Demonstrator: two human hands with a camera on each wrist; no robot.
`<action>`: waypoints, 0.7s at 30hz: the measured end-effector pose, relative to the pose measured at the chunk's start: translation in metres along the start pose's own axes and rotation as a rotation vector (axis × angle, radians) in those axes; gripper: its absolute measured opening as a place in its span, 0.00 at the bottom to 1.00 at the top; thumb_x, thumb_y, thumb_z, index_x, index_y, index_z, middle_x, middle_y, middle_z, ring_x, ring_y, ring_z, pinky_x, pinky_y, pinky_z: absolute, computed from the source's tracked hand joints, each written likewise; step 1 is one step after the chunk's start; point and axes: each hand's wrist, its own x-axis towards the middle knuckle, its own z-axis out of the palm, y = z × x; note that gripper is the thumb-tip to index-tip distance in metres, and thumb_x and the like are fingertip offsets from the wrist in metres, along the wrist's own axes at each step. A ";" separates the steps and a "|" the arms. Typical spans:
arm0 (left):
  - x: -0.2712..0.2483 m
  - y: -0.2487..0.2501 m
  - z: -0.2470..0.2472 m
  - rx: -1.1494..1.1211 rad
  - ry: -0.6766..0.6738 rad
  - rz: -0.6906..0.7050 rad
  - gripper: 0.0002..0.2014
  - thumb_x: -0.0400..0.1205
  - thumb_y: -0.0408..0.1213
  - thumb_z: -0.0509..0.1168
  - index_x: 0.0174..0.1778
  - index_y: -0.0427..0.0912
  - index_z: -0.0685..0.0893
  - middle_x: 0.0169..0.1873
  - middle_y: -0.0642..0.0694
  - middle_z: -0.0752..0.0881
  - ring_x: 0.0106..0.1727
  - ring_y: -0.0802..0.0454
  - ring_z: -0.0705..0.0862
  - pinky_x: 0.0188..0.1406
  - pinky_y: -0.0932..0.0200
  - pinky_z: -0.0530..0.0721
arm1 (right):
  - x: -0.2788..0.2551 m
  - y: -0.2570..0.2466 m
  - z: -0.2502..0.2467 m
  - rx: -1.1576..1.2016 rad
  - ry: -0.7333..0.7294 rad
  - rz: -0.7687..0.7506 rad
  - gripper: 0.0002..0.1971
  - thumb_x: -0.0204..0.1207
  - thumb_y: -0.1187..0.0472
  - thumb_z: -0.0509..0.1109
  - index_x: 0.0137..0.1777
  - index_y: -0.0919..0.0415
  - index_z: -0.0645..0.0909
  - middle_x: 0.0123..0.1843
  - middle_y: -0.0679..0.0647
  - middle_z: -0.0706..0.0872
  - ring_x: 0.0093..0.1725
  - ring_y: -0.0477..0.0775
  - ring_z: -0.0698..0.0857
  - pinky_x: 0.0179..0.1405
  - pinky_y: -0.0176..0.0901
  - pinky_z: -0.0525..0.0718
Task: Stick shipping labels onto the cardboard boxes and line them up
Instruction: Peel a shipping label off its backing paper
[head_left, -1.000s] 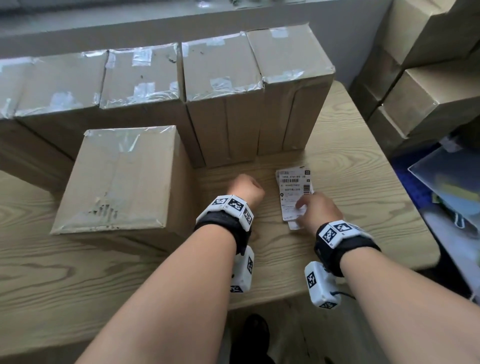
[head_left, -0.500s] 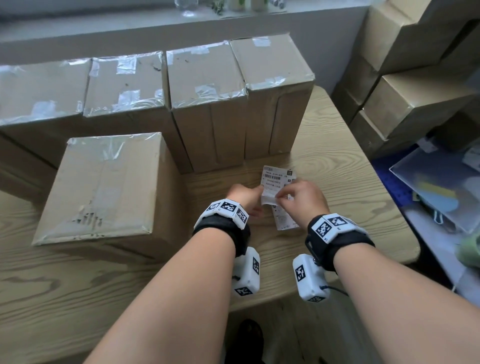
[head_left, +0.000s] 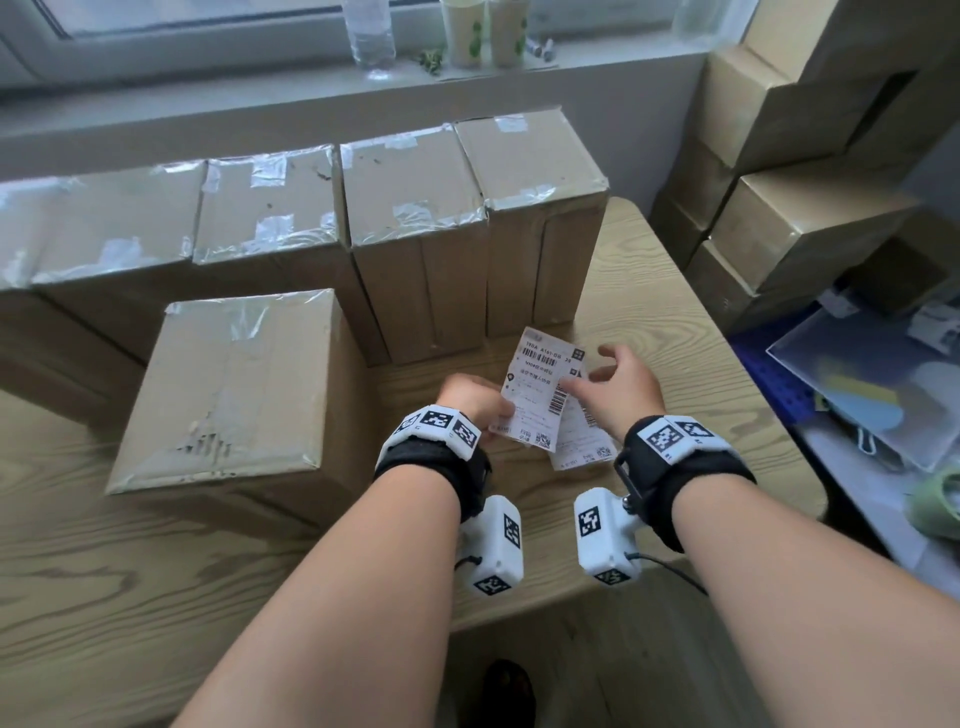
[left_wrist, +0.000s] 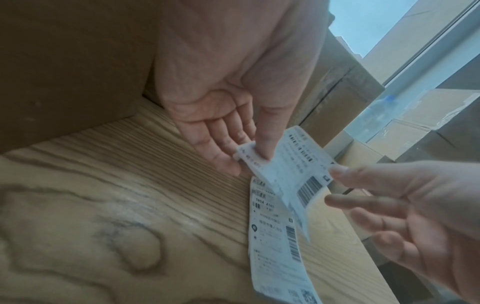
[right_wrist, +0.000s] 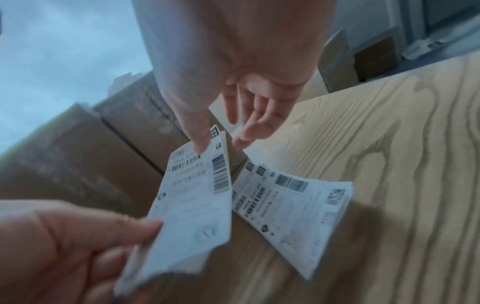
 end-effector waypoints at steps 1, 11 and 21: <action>-0.003 0.001 -0.003 -0.014 -0.014 0.005 0.09 0.77 0.25 0.71 0.38 0.41 0.80 0.53 0.37 0.90 0.54 0.41 0.90 0.57 0.43 0.87 | 0.001 -0.004 -0.002 0.062 0.012 0.029 0.35 0.69 0.53 0.79 0.75 0.55 0.70 0.52 0.52 0.86 0.49 0.55 0.88 0.55 0.56 0.86; -0.068 0.060 -0.036 0.057 0.127 0.266 0.10 0.76 0.38 0.75 0.52 0.43 0.86 0.52 0.45 0.88 0.54 0.48 0.87 0.52 0.53 0.87 | -0.021 -0.077 -0.046 0.228 0.052 -0.145 0.09 0.69 0.68 0.78 0.44 0.57 0.82 0.41 0.55 0.90 0.32 0.51 0.89 0.43 0.49 0.91; -0.144 0.113 -0.110 0.127 0.264 0.547 0.10 0.79 0.45 0.71 0.44 0.41 0.88 0.40 0.45 0.89 0.38 0.53 0.84 0.34 0.61 0.83 | -0.069 -0.162 -0.064 0.007 -0.051 -0.515 0.10 0.65 0.64 0.81 0.43 0.55 0.84 0.43 0.53 0.91 0.46 0.52 0.90 0.53 0.54 0.89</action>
